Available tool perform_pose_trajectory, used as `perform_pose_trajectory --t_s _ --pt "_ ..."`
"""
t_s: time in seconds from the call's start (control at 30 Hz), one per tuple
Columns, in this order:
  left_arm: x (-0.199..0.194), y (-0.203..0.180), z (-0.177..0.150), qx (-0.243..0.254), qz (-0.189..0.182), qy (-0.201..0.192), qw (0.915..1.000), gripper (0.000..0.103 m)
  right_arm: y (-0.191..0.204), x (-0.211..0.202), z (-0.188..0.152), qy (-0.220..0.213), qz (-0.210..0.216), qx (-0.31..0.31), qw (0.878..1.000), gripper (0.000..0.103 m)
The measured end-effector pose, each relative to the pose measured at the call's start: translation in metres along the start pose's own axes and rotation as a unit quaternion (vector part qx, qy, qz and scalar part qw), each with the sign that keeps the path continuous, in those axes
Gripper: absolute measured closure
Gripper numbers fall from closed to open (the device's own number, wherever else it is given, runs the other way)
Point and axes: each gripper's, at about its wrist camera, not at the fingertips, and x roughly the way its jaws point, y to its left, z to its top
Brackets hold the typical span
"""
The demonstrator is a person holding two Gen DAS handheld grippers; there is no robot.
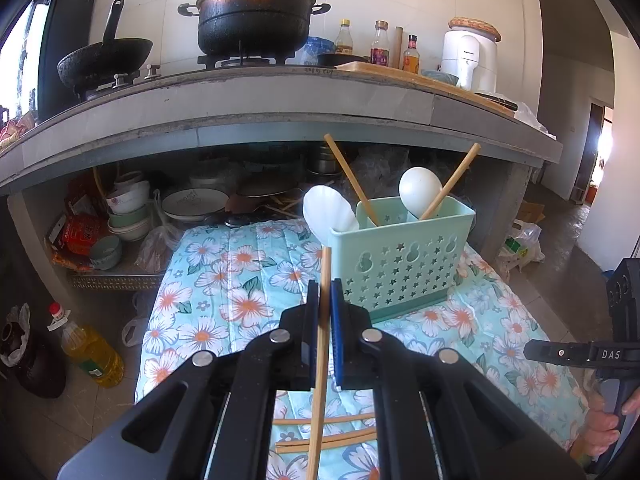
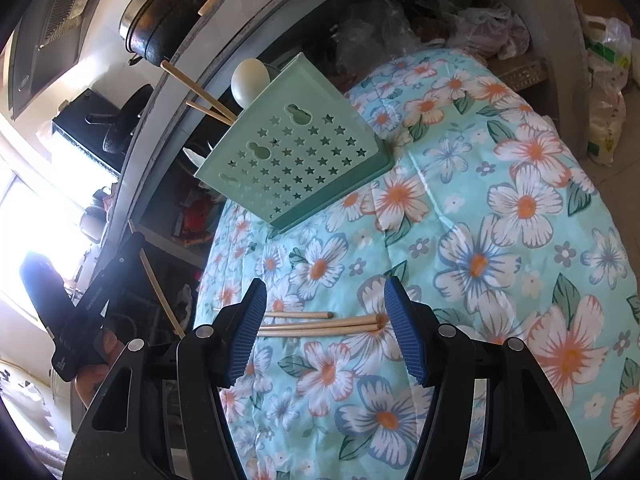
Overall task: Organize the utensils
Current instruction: 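Raise the chopstick upright above the green holder with the left gripper, then hold the chopstick above the holder with left while right grasps another chopstick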
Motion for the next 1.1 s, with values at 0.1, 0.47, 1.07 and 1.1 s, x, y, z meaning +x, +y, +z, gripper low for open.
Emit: perform_pose_trajectory --t_s 0.1,0.47,1.07,1.1 --pt "0.001 0.0 0.0 0.0 0.001 0.001 1.0 0.098 0.001 0.003 -0.002 0.008 0.007 0.002 1.0 0.044" --pt "0.003 0.004 -0.008 -0.007 0.002 0.004 1.0 0.098 -0.015 0.02 -0.029 0.077 0.034 0.036 0.996 0.044" --pt "0.004 0.005 -0.011 -0.01 -0.002 0.009 0.9999 0.098 -0.029 0.055 -0.024 0.065 0.03 0.099 0.992 0.048" --pt "0.004 0.004 -0.011 -0.011 -0.002 0.009 0.9999 0.098 -0.03 0.056 -0.024 0.062 0.033 0.104 0.992 0.052"
